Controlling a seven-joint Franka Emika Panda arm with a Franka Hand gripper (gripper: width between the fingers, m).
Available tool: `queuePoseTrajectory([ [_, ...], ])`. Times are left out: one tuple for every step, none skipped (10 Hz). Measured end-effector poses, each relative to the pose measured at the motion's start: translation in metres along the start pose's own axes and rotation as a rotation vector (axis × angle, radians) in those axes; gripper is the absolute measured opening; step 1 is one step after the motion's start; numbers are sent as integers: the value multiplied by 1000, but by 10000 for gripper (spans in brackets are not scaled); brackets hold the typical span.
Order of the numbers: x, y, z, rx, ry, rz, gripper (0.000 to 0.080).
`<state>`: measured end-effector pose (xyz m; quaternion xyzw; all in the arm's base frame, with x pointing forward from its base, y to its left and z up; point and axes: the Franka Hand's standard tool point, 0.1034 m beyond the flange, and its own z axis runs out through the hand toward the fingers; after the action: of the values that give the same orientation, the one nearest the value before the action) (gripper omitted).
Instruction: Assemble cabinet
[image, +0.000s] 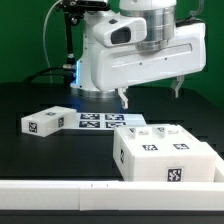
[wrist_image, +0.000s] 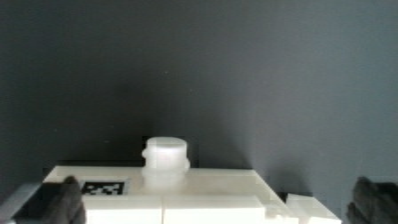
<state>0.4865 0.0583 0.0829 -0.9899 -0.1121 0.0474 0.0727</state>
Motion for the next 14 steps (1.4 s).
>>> queuePoseTrajectory([
  [-11,7,16,-14,45,14,783],
  [-25,17,29,-7,61,17,796],
  [-29,26,39,3,65,15,796],
  [-30,35,49,37,56,36,797],
  [-26,37,50,75,49,54,796],
  [-22,40,45,135,37,37,796],
  [-24,50,46,157,43,49,796],
  [-23,50,47,153,45,47,796],
  [-13,48,45,114,82,33,796],
  [-8,43,47,64,115,23,796],
  [-5,32,50,10,147,40,796],
  [-6,22,54,-21,161,28,796],
  [-10,28,55,-25,153,31,796],
  [-8,29,54,-25,156,34,796],
])
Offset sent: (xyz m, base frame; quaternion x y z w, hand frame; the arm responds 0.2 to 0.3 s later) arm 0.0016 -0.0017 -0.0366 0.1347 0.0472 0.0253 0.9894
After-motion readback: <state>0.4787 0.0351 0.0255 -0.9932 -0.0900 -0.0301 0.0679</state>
